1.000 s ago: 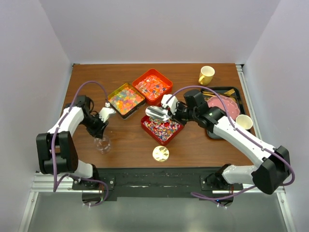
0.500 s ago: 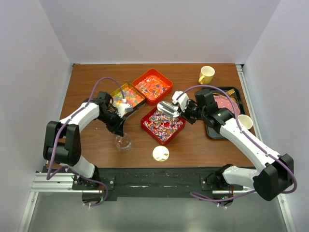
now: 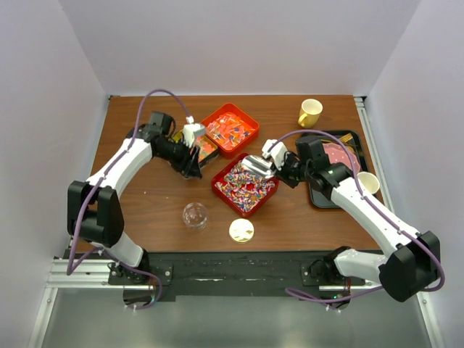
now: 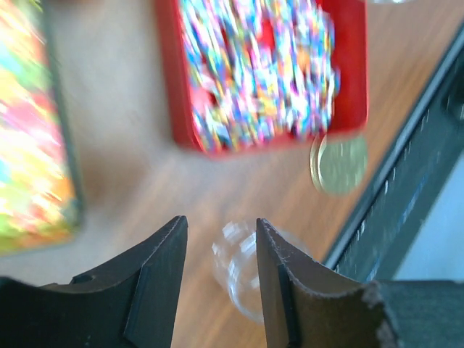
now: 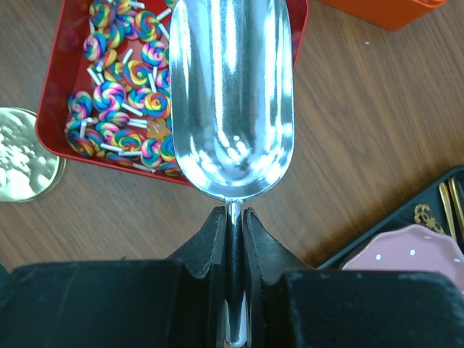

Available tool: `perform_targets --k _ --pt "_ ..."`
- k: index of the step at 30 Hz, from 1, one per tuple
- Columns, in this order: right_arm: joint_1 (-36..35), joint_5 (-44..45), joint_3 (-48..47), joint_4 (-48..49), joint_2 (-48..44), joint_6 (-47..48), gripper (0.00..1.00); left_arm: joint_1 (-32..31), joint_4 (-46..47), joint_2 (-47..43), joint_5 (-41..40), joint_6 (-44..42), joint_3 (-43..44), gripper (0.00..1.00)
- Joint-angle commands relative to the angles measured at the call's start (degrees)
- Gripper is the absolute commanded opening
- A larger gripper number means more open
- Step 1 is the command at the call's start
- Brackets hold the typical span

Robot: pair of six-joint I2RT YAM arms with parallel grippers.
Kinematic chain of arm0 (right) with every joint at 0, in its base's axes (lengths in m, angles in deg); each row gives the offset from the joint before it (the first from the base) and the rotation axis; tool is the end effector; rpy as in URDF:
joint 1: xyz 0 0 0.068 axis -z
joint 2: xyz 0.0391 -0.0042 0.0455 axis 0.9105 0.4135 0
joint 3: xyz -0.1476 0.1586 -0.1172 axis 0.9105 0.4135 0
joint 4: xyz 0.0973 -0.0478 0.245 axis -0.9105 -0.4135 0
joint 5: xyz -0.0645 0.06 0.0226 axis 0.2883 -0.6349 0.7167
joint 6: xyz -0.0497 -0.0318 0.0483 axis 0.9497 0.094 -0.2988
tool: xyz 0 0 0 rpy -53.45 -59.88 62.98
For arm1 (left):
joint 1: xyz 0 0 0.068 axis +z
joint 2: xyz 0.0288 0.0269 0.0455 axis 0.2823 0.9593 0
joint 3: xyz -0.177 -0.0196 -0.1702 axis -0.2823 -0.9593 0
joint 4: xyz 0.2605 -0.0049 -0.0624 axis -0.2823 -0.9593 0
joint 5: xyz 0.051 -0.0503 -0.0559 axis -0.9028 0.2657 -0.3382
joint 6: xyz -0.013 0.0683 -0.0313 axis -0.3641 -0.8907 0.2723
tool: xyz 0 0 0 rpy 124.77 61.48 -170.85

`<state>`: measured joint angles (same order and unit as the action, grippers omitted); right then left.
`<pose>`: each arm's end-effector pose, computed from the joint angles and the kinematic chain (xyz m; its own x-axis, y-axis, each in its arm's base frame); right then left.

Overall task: Pack the candies
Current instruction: Move the packing bottle to the center of the board, then adjust the storage box at the center of the board.

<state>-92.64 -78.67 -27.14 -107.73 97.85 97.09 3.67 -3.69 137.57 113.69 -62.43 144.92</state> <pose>0.2524 0.1465 0.2423 -0.2111 -0.6655 -0.7159 -0.8246 0.5146 -0.2352 0.3152 -0.1141 0.2073 -0.7326 0.3942 -0.5549 0.6636 0.5953 -0.4531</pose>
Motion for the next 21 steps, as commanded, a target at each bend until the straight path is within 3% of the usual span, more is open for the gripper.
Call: perform_targets --k 1,6,21 --pt "0.2 2.9 -4.7 -1.9 -1.0 8.6 0.00 -0.1 8.1 4.3 -1.2 9.9 5.1 0.48" --pt "0.2 5.7 -12.0 -11.9 3.1 19.9 0.00 -2.1 10.7 10.0 -4.6 13.6 9.2 0.48" --pt "0.5 8.7 -14.3 -15.5 4.2 18.9 0.00 -9.0 16.2 17.1 -5.9 13.3 10.8 0.43"
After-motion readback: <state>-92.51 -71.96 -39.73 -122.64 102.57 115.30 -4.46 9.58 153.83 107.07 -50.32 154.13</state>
